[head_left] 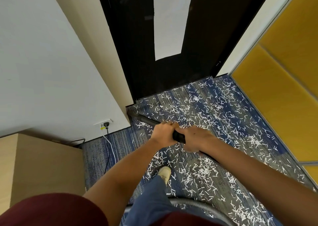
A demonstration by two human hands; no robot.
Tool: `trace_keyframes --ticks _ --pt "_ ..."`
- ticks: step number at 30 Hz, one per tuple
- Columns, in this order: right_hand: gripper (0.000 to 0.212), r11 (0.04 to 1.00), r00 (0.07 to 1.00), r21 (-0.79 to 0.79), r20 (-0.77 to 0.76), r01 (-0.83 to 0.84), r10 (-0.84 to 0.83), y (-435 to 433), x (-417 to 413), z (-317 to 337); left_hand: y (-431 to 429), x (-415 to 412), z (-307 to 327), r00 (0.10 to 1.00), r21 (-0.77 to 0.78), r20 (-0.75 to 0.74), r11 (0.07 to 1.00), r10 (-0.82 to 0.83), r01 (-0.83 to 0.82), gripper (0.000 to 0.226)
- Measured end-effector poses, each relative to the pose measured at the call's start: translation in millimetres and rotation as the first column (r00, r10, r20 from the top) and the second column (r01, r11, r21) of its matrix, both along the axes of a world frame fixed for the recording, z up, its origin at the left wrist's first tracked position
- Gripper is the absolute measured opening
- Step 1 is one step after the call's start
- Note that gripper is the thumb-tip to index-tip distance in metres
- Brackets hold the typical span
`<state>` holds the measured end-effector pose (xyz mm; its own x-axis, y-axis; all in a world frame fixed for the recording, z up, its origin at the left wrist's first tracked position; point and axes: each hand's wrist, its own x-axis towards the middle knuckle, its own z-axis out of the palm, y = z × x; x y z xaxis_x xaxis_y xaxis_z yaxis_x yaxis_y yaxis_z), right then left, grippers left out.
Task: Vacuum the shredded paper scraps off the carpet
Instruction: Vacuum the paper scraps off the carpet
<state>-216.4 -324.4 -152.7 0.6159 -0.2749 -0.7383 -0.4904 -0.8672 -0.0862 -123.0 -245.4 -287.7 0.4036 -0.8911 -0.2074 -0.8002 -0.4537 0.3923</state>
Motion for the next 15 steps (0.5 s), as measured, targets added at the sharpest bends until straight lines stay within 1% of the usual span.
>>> trace_keyframes --ticks 6,11,15 --pt "0.067 0.998 1.000 -0.060 -0.004 -0.025 0.024 -1.0 6.5 0.5 -2.5 1.4 -0.4 0.995 -0.068 -0.075 0.995 0.069 -0.074 0.028" --pt "0.072 0.999 1.000 -0.045 -0.013 0.004 -0.004 1.9 13.9 -5.7 -4.7 9.7 -4.1 0.992 -0.019 -0.088 0.995 0.096 -0.098 0.026" --pt "0.077 0.996 0.999 -0.082 -0.049 -0.018 0.014 1.8 18.3 -14.4 -7.9 8.1 -7.3 0.979 0.002 -0.163 0.993 0.119 -0.120 0.025"
